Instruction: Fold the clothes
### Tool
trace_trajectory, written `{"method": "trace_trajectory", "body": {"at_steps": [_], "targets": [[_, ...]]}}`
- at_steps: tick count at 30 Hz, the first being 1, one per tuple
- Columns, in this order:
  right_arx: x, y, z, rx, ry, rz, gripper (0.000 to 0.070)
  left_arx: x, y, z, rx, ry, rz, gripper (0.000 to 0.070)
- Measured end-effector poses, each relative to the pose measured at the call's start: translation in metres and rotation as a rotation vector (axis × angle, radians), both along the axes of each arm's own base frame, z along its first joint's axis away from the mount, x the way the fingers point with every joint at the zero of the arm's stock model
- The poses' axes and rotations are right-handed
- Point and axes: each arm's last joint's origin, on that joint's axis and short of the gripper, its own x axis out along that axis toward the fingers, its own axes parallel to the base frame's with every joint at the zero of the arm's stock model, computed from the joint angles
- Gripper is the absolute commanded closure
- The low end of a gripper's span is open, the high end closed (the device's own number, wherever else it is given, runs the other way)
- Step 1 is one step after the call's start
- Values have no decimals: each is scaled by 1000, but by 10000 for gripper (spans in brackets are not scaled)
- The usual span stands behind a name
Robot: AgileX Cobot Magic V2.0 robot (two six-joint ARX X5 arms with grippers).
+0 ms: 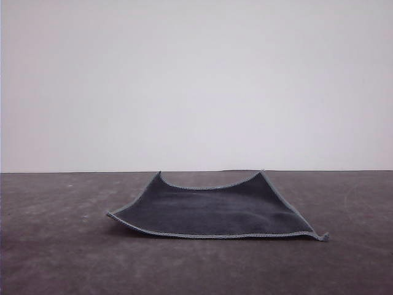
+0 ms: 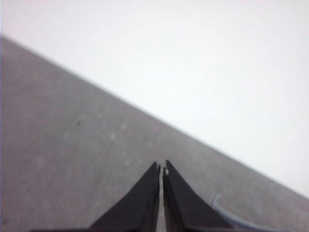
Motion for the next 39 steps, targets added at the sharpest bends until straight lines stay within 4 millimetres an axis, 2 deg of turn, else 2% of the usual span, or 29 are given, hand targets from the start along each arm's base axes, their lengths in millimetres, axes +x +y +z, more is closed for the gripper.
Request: {"method": "trace_trajectory", "body": {"at_steps": [3,7,13,17,21,28,33,39], "targets": [[-4,0,16,16,-34,4,693,-3,0,12,-4,-33,0,697],[-15,0,43,23,-35,5,693,-13,0,41,20,-21,5,697],[-31,0,75,24,117,7,693,-21,1,73,112,163,8,697],[-33,1,88,25,259,37,693,-18,0,89,158,296,-7,697],[-24,3,91,21,421,114,693,-7,-1,97,192,450,-68,698],[9,9,81,6,632,318,693,21,-5,103,234,656,-234,697],[30,16,72,-12,720,421,693,39,-14,104,266,710,-351,697],[37,34,69,-90,727,552,692,50,-39,108,365,671,-512,697]]}}
